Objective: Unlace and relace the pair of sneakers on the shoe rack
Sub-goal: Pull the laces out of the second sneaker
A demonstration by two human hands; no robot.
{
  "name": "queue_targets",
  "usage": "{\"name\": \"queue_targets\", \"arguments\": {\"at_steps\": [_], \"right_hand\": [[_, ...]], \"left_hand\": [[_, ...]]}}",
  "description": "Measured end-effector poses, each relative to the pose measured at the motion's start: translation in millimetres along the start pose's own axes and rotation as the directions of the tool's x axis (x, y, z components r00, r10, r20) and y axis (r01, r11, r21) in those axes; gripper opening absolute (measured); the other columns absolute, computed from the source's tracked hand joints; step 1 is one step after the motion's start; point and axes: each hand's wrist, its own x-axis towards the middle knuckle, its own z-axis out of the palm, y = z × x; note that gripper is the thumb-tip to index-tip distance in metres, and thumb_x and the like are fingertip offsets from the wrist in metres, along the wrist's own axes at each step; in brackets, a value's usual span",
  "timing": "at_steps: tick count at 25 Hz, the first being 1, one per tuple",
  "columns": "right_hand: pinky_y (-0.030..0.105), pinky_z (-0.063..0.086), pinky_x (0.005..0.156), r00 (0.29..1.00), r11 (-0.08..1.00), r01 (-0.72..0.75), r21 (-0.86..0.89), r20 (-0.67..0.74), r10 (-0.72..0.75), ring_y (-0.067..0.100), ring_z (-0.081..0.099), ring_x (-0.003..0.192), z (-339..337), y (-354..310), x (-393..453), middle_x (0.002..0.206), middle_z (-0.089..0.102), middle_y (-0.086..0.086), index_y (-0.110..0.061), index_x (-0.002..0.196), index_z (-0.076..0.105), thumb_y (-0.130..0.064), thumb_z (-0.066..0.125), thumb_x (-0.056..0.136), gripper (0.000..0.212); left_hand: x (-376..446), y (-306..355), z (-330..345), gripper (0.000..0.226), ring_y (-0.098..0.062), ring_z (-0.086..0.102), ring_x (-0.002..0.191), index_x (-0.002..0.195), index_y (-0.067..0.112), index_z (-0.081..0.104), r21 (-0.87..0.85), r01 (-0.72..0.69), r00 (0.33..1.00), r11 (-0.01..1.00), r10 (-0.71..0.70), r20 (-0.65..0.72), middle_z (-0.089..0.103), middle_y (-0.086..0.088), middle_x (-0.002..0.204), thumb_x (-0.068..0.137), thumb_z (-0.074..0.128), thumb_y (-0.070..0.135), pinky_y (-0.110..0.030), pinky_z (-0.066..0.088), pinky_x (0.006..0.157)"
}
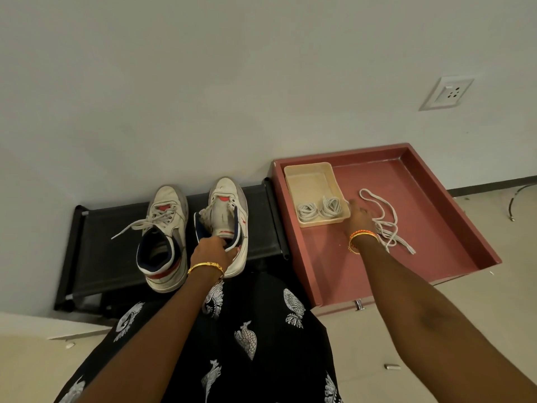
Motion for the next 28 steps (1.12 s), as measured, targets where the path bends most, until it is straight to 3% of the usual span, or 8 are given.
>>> {"name": "queue_targets", "arguments": {"at_steps": [3,6,10,13,17,21,24,28], "right_hand": [[0.044,0.044,0.086,0.973,0.997,-0.066,0.041,-0.22,0.073,0.042,0.053,0.108,-7,15,-5,0.108,0.059,0.028,-0.002,0.108,0.062,-0.004,0.052,0.085,0.025],[0.049,0.04,0.097,0.957,0.978,-0.203,-0.045,-0.219,0.188,0.041,0.048,0.116,-14,25,-13,0.115,0.059,0.024,-0.005,0.106,0.067,-0.001,0.053,0.082,0.028],[0.041,0.032,0.097,0.916,0.957,-0.138,0.254,-0.336,0.221,0.037,0.044,0.119,-19,-33,-53,0.12,0.056,0.02,-0.007,0.108,0.064,0.002,0.055,0.077,0.034],[0.024,0.036,0.075,0.894,0.835,0.217,0.505,-0.446,0.037,0.035,0.057,0.092,-3,-110,-102,0.093,0.062,0.019,-0.003,0.08,0.068,0.006,0.052,0.072,0.02],[0.025,0.04,0.071,0.984,0.778,0.157,0.608,-0.164,-0.07,0.026,0.058,0.08,32,-195,-133,0.089,0.06,0.012,-0.01,0.081,0.062,-0.007,0.063,0.079,0.004],[0.017,0.036,0.065,0.956,0.716,0.28,0.639,-0.251,-0.15,0.025,0.058,0.075,54,-253,-146,0.084,0.06,0.008,-0.005,0.081,0.064,0.001,0.06,0.079,0.007],[0.017,0.043,0.071,0.909,0.656,0.367,0.66,-0.103,-0.404,0.019,0.061,0.078,79,-301,-155,0.084,0.066,0.005,-0.005,0.084,0.068,0.004,0.055,0.082,0.016],[0.014,0.041,0.083,0.811,0.714,0.413,0.566,0.128,-0.57,0.017,0.058,0.098,107,-337,-146,0.113,0.063,0.007,-0.01,0.105,0.068,0.0,0.053,0.084,0.028]], "left_hand": [[0,1,4,0.042,-0.033,0.064,0.088,0.098,0.008,0.07,-0.026,0.01,1.0,1.0,-0.01,-0.016,0.067,-0.015,0.094,0.082,0.063,0.047,-0.036,0.051,0.074],[-2,2,6,0.041,-0.033,0.063,0.092,0.101,0.008,0.07,-0.033,0.009,0.999,0.999,-0.011,-0.048,0.067,-0.015,0.098,0.082,0.064,0.045,-0.037,0.05,0.077],[-13,3,-1,0.037,-0.029,0.063,0.088,0.099,0.009,0.069,-0.157,-0.164,0.986,0.974,0.157,-0.057,0.068,-0.012,0.092,0.084,0.063,0.042,-0.034,0.051,0.074],[-28,-9,-21,0.03,-0.025,0.059,0.095,0.099,0.01,0.068,-0.216,-0.315,0.922,0.924,0.243,-0.302,0.066,-0.008,0.098,0.086,0.061,0.036,-0.038,0.052,0.078],[-40,-63,-61,0.027,-0.036,0.051,0.101,0.105,0.002,0.063,-0.247,-0.126,0.749,0.961,-0.071,-0.659,0.059,-0.02,0.106,0.08,0.066,0.015,-0.042,0.045,0.082],[-16,-128,-77,0.063,-0.039,0.046,0.118,0.125,0.0,0.051,-0.447,0.306,0.901,0.84,-0.408,-0.149,0.051,-0.021,0.127,0.075,0.069,0.035,-0.042,0.04,0.096],[6,-146,-82,0.055,-0.032,0.055,0.114,0.126,0.0,0.053,-0.57,0.276,0.957,0.774,-0.279,0.085,0.058,-0.015,0.125,0.081,0.069,0.027,-0.034,0.044,0.097],[27,-147,-77,0.047,-0.025,0.06,0.108,0.126,0.017,0.056,-0.706,0.18,0.981,0.685,-0.175,0.08,0.064,-0.008,0.117,0.081,0.067,0.013,-0.04,0.047,0.097]]}}
